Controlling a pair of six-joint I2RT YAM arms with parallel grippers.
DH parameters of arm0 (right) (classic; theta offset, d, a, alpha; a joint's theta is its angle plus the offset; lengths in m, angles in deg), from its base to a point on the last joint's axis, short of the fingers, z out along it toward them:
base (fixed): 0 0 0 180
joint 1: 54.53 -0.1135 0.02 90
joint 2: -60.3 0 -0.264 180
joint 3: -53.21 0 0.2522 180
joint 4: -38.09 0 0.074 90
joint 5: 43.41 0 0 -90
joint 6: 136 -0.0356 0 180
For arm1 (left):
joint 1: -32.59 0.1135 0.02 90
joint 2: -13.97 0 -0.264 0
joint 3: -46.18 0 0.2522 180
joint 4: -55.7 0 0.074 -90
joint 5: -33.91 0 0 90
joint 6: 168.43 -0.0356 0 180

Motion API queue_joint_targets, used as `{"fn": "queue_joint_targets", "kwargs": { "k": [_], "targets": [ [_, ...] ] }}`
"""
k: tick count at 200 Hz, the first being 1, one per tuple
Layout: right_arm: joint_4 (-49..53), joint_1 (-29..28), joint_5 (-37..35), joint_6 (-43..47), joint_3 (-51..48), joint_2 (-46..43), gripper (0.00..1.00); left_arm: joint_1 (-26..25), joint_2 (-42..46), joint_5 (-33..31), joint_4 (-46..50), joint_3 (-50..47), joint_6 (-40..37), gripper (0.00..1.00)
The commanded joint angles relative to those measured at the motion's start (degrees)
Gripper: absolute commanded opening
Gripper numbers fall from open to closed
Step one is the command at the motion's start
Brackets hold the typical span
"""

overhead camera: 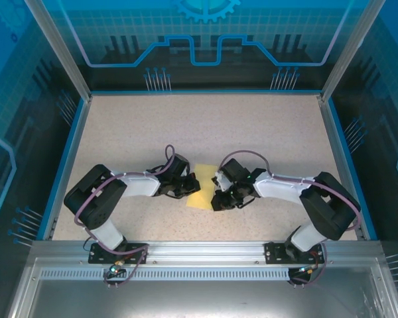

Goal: Fold a paper plane with a square sheet of paper (pick it up from the middle)
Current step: Fold the triangle a second time at the center of the table.

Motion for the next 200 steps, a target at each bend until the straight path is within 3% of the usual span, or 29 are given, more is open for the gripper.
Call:
{"fn": "queue_joint_targets", "kwargs": {
  "k": [1,108,166,200],
  "targets": [
    [-1.68,0.31,-0.45,-1.07,4.32,3.04,0.13,-0.35,-2.21,-4.99,7.14,-2.86,0.55,0.00],
    [-3.08,-0.28,-1.94,-0.19,3.38,13.50,0.11,-0.55,-1.82,-4.36,6.65,-1.61,-0.39,0.00],
    [-2.18,-0.29,-3.89,0.07,2.71,13.55,0.11,-1.21,7.17,2.12,-2.90,-2.99,0.24,0.00],
    [-2.45,-0.29,-3.34,-0.10,2.82,14.07,0.11,-4.41,6.41,2.15,-7.22,-5.33,2.83,0.00]
  ]
}}
